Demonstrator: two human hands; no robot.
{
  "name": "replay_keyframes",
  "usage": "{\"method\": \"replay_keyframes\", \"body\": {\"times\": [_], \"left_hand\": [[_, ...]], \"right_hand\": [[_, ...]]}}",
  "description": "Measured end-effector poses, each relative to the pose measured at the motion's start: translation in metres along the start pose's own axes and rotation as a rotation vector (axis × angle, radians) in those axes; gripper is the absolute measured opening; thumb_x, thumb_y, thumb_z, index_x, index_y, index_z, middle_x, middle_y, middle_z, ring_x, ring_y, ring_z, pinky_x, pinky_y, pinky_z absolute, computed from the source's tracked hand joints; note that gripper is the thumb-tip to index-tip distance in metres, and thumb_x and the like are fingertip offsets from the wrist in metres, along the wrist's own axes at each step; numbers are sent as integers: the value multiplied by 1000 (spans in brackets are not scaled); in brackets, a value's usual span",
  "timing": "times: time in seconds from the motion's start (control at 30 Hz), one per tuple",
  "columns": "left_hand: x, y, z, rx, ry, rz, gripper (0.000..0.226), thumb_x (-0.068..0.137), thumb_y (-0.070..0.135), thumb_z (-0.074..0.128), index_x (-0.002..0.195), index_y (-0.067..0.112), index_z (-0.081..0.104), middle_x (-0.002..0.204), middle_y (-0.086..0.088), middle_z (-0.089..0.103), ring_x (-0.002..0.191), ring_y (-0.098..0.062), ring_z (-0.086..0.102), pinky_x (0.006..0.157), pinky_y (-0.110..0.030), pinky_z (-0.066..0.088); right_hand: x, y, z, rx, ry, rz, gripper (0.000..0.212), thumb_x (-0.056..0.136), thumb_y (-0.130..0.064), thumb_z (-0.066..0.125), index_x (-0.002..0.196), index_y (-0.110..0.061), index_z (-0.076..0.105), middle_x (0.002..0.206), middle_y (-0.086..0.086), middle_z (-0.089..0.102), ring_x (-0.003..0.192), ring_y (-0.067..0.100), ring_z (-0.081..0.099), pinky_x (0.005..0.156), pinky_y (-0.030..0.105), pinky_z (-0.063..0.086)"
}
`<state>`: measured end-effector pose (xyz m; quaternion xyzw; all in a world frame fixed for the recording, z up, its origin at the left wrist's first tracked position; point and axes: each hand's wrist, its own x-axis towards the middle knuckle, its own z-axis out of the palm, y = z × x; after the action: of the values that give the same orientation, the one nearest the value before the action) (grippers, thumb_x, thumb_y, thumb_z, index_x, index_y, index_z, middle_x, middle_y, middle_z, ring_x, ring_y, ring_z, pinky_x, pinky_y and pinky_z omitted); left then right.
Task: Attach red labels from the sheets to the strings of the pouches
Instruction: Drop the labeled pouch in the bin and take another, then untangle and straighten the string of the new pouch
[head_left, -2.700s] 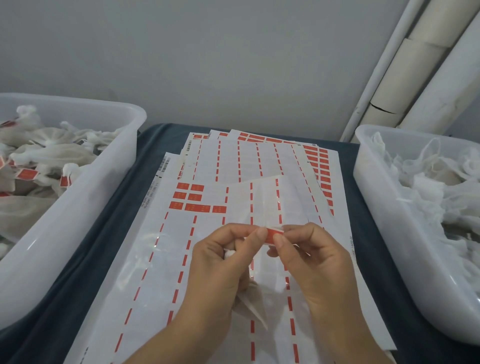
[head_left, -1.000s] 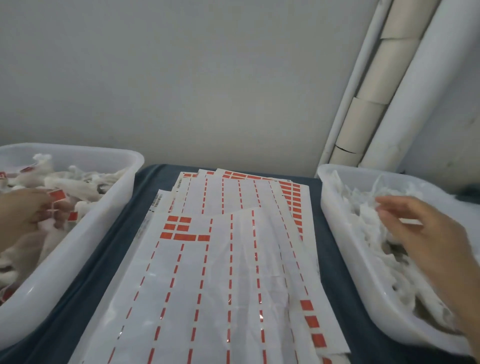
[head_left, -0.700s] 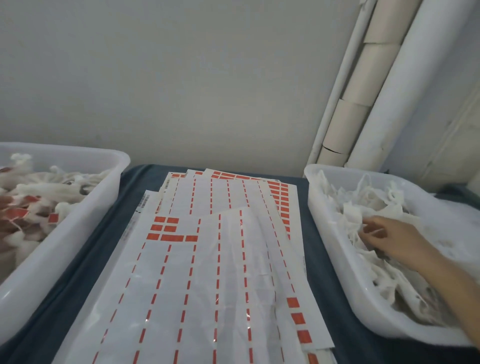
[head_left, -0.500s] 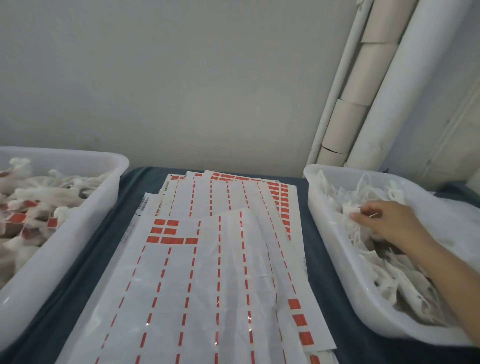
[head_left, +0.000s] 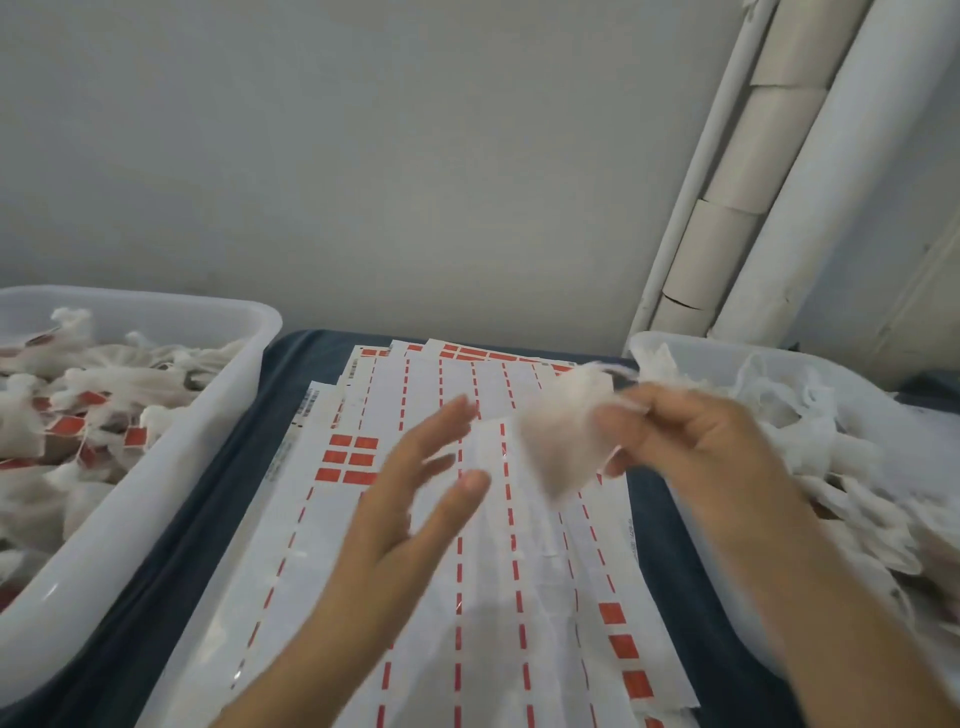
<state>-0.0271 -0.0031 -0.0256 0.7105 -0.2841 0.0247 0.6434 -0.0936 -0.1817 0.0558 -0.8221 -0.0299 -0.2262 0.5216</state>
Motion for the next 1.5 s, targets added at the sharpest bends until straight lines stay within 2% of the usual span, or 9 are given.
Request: {"method": "replay_keyframes", "body": {"times": [0.17, 0.33, 0.53, 0.63, 0.8, 0.9, 1.07, 1.3, 1.5], "left_hand": [[4, -10, 11, -402, -156, -424, 38, 61, 63, 49, 89, 47, 70, 92, 26, 69, 89, 2, 66, 64, -14, 51], [-8, -37, 9, -323, -51, -380, 26, 70, 53, 55, 83, 41, 73, 87, 12, 72, 85, -4, 67, 64, -8, 49], [-10, -39, 12, -288, 69, -333, 32, 64, 57, 54, 81, 36, 72, 82, 13, 69, 81, 2, 61, 63, -3, 45], [-13, -35, 10, -289, -48, -348, 31, 66, 57, 53, 78, 35, 71, 82, 16, 69, 78, 5, 61, 60, 0, 42], [-16, -36, 13, -320, -272, -381, 31, 73, 59, 61, 81, 32, 72, 83, 8, 70, 80, -3, 64, 70, -8, 47], [-15, -35, 11, -357, -285, -396, 39, 72, 55, 62, 87, 21, 73, 89, -5, 70, 86, -17, 65, 75, -16, 50], [-15, -27, 7, -517, -302, -497, 15, 78, 38, 62, 80, 29, 74, 68, 8, 67, 64, -3, 64, 59, -14, 47], [-11, -27, 5, -468, -350, -596, 19, 81, 31, 54, 68, 26, 67, 63, 6, 59, 58, -3, 55, 61, -18, 46], [-8, -29, 9, -288, -388, -583, 38, 96, 33, 44, 66, 16, 62, 64, 7, 57, 63, -1, 56, 59, -10, 40]], "right_hand": [[-17, 56, 64, 99, -18, 353, 27, 70, -47, 52, 83, -27, 65, 78, -21, 68, 77, 4, 65, 62, 7, 48], [-21, 83, 82, 87, 59, 440, 24, 77, -43, 53, 90, -28, 64, 96, -12, 68, 95, 14, 62, 93, 35, 51], [-29, 85, 78, 292, 23, 370, 27, 81, -47, 55, 89, -28, 72, 87, -14, 70, 85, 5, 65, 70, 19, 54], [-27, 86, 71, 455, -34, 417, 43, 71, -52, 55, 90, -19, 74, 79, -5, 69, 73, 9, 64, 66, 20, 54], [-28, 90, 72, 466, -252, 474, 35, 75, -49, 68, 95, -21, 74, 99, 7, 70, 99, 34, 62, 88, 43, 50], [-28, 90, 71, 463, -217, 402, 36, 65, -49, 70, 86, -21, 75, 96, -1, 71, 90, 23, 64, 76, 30, 51], [-27, 85, 71, 420, -222, 283, 20, 71, -40, 76, 83, -24, 76, 84, -1, 71, 70, 12, 62, 60, 18, 49], [-28, 86, 71, 333, -166, 263, 24, 70, -31, 63, 82, -11, 70, 70, -4, 68, 61, 10, 60, 60, 20, 51], [-32, 82, 75, 30, -47, 83, 4, 80, -33, 58, 77, -32, 60, 76, -18, 65, 79, 6, 62, 70, 15, 51]]}}
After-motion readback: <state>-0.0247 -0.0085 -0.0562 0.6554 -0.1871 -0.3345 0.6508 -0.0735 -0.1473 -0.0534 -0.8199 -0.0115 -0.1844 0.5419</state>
